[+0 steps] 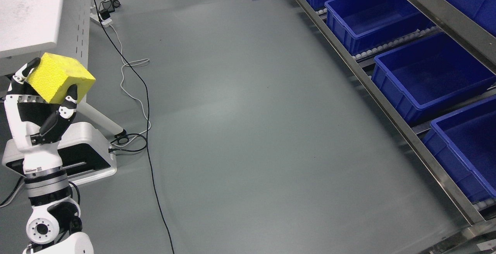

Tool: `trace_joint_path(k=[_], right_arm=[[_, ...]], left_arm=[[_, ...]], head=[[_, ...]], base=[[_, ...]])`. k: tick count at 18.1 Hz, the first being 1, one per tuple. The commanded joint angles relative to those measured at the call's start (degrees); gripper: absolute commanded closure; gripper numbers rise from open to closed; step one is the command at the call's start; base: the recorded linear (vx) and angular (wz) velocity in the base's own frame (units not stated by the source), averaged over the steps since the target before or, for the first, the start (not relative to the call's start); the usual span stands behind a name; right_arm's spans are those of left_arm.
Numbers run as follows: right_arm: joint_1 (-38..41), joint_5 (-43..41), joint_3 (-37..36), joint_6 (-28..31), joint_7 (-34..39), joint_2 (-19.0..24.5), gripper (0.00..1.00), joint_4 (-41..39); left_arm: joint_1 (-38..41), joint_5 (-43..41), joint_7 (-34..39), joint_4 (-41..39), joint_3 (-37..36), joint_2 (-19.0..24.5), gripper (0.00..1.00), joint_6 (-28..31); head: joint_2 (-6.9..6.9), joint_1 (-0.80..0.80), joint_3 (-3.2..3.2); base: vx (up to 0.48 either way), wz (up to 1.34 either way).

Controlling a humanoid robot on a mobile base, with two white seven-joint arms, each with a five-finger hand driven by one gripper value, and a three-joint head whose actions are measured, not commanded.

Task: Move yellow foam block to right shelf middle
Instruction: 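Hold the cube raised in the left hand while turning toward the bins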

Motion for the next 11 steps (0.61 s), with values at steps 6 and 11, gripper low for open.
trace_joint_path(k=[6,11], right_arm=[[-0.18,-0.09,0.0,0.06,0.01,-1.0,0.0,-1.0],[-0.18,-0.09,0.0,0.06,0.01,-1.0,0.0,-1.0]], left_arm=[[-0.29,0.0,0.08,-0.02,-0.47,1.0,0.99,0.08],[-0.46,0.0,-0.01,-0.02,-0.56,1.0,0.99,0.08]], head=[[0.0,0.0,0.0],[0.0,0.0,0.0]], base=[[0.091,0.05],[0.139,0.03]])
